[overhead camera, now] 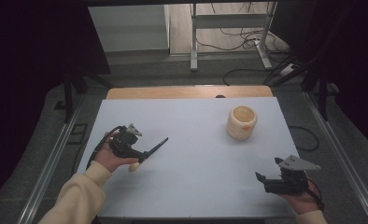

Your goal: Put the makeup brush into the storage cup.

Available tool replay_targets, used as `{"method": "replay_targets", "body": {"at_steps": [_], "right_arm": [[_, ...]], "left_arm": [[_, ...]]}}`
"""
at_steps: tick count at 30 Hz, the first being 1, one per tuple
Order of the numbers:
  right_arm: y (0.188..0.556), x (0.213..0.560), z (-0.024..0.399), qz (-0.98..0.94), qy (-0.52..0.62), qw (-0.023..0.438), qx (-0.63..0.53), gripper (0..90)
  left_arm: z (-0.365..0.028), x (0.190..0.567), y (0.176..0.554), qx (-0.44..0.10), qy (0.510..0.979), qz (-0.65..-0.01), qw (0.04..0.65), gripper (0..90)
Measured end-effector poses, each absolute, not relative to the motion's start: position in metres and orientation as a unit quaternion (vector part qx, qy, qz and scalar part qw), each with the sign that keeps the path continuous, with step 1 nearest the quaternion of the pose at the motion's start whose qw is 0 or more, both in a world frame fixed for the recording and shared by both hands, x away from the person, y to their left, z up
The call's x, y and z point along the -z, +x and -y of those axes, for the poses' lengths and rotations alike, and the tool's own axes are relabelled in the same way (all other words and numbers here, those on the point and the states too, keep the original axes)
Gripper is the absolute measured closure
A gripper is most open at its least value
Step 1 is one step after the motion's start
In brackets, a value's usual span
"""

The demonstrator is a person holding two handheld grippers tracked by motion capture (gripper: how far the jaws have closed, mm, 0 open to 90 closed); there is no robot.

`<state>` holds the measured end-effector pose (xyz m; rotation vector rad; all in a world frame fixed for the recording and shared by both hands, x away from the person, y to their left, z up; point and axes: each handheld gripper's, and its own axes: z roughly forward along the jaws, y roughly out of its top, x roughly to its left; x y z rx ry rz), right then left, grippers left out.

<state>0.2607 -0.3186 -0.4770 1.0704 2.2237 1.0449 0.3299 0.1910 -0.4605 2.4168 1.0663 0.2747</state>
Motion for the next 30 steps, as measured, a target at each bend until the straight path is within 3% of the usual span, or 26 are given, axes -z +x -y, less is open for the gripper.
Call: {"method": "replay_targets", "body": {"at_steps": [30], "right_arm": [[0.261,0.479,0.318,-0.814,0.387,0.23,-0.368,10.7]], "left_arm": [[-0.173,0.486,0.35,-0.059,0.909,-0.385,0.148,30.0]]}}
